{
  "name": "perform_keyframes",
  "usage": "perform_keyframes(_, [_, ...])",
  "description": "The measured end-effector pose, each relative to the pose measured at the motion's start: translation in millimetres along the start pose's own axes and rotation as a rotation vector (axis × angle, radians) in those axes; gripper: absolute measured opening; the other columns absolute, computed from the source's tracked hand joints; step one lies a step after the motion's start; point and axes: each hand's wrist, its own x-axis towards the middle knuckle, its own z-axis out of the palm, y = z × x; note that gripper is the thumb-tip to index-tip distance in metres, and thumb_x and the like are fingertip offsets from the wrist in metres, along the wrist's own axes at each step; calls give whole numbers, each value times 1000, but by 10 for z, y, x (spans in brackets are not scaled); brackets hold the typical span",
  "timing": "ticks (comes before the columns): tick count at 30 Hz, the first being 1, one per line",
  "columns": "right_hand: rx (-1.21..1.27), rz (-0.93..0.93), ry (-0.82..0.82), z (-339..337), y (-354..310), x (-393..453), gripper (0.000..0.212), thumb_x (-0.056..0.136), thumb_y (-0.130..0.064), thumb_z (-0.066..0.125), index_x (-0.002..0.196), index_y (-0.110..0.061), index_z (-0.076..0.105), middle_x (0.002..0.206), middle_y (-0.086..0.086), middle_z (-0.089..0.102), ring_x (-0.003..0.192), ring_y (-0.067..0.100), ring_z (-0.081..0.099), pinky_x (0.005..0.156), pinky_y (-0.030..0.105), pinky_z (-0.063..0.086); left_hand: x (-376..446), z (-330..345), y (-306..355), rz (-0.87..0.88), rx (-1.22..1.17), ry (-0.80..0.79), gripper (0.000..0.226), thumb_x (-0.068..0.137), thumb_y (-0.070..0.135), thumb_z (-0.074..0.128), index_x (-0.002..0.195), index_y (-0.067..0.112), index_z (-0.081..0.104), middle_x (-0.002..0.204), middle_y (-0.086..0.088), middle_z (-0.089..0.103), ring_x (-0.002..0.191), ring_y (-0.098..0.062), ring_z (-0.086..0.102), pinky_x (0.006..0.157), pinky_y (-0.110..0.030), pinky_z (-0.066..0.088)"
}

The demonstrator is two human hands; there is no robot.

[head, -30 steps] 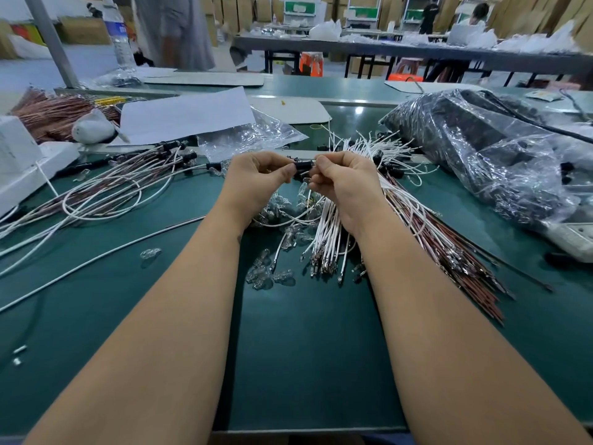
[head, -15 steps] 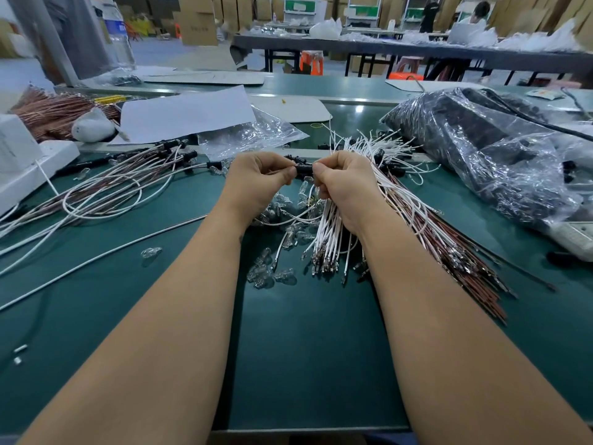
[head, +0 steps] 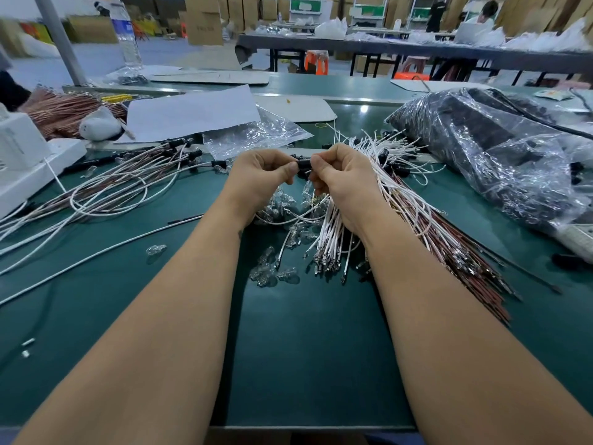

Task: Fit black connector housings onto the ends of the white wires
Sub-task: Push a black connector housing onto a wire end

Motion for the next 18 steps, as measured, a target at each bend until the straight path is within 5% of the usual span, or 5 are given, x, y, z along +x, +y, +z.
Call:
perform_keyframes(9, [0, -36, 70, 27, 17, 28, 15, 96, -6, 57, 82, -9, 59, 63, 3, 60, 51, 7, 55, 52, 22, 49, -36, 69, 23, 15, 8, 46, 13, 88, 8, 67, 79, 17, 70, 65, -1, 64, 63, -10, 54, 65, -18, 43])
perform_keyframes(14, [412, 112, 101, 58, -49, 37, 34, 105, -23, 37, 92, -1, 59, 66, 10, 62, 52, 14, 59, 52, 27, 54, -25, 109, 37, 18, 15, 85, 15, 91, 14, 65, 78, 21, 69, 62, 0, 62, 59, -10, 51, 62, -18, 41])
perform_keyframes(18, [225, 35, 99, 54, -26, 7, 8, 97, -7, 55, 89, -5, 58, 71, 9, 62, 55, 11, 59, 56, 23, 55, -30, 132, 24, 14, 62, 69, 15, 91, 14, 65, 78, 19, 69, 62, 1, 61, 54, -3, 51, 60, -14, 42])
